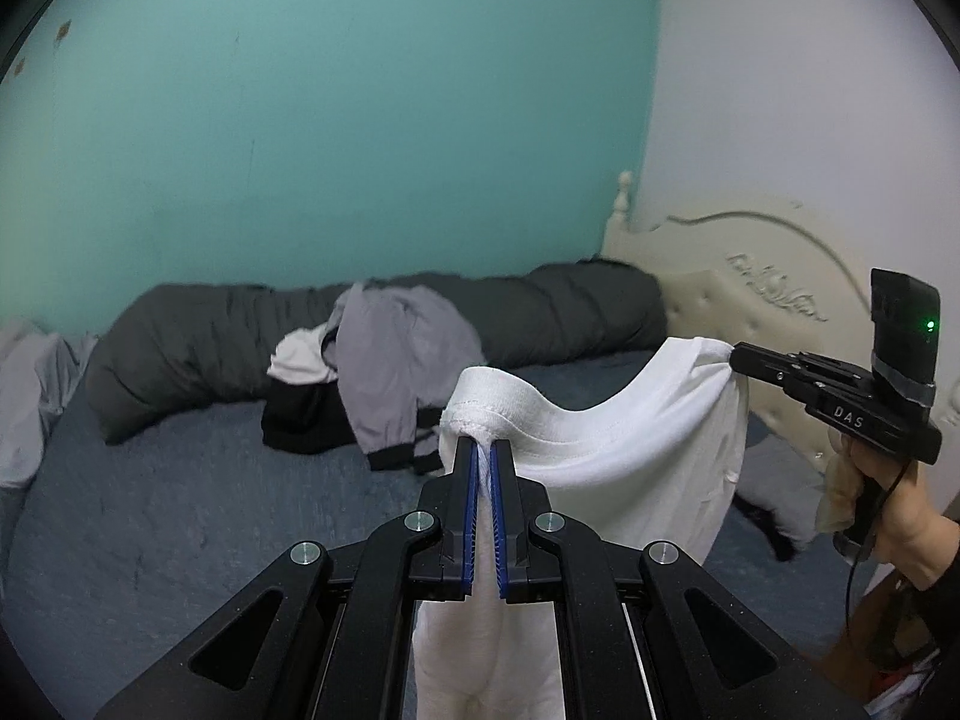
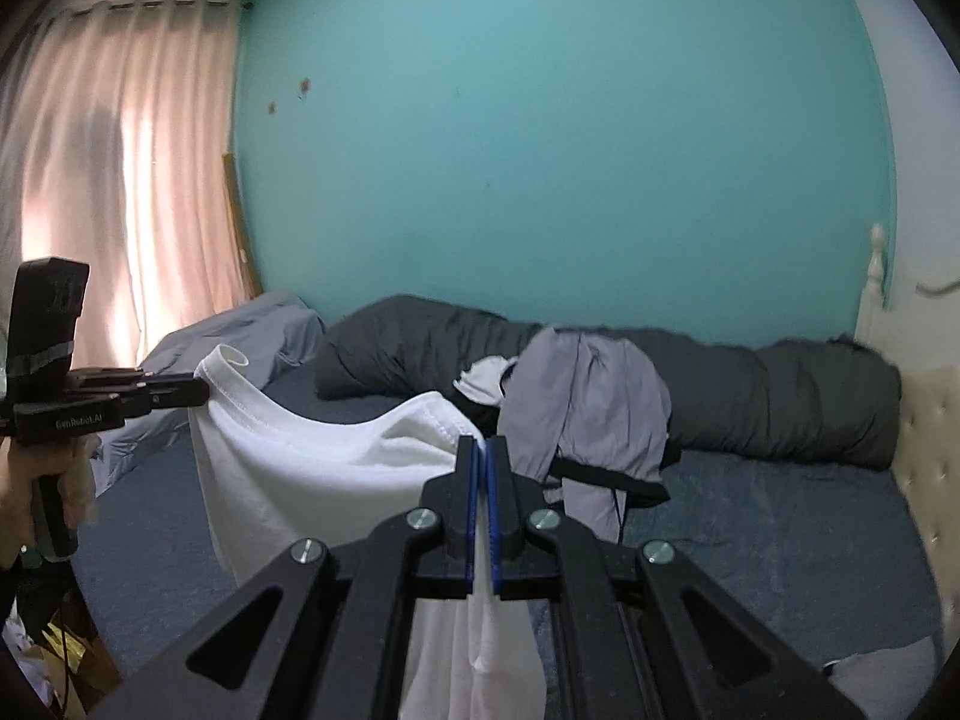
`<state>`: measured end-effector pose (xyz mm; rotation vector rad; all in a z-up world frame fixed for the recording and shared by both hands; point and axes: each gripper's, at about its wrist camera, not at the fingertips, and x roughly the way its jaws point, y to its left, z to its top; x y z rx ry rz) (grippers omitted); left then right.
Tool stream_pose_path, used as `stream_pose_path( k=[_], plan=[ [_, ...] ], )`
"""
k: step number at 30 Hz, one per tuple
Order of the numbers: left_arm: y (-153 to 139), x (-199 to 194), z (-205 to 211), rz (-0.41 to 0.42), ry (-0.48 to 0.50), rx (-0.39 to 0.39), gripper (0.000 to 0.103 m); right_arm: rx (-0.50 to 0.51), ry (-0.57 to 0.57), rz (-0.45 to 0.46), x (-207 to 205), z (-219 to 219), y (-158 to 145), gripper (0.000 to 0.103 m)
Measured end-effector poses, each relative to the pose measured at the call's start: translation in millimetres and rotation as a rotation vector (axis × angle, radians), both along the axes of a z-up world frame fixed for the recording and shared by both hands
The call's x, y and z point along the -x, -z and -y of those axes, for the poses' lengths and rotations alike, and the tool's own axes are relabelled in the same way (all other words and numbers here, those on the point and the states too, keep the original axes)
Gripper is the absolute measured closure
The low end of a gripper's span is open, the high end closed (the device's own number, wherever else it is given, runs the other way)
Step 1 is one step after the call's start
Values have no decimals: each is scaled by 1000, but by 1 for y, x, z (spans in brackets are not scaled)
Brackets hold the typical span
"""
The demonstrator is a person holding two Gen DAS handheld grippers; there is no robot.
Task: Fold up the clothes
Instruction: 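Lower the hanging shirt onto the bed with both grippers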
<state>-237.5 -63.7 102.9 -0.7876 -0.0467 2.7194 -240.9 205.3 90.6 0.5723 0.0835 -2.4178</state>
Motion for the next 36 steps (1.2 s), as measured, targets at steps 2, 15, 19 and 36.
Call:
stream_pose_path(
  k=[2,15,19,36],
  plan=[
    [21,26,6,33,-6,1,99,-5,6,29,26,7,19,101],
    [159,174,38,212,-46,-31,99,-43,52,192,164,40,155,101],
    [195,210,41,253,-56,-32,99,-63,60,223,201,50,191,101],
    [343,317,51,439,-91,-27,98,-198,102,370,312,78,334,101]
  ],
)
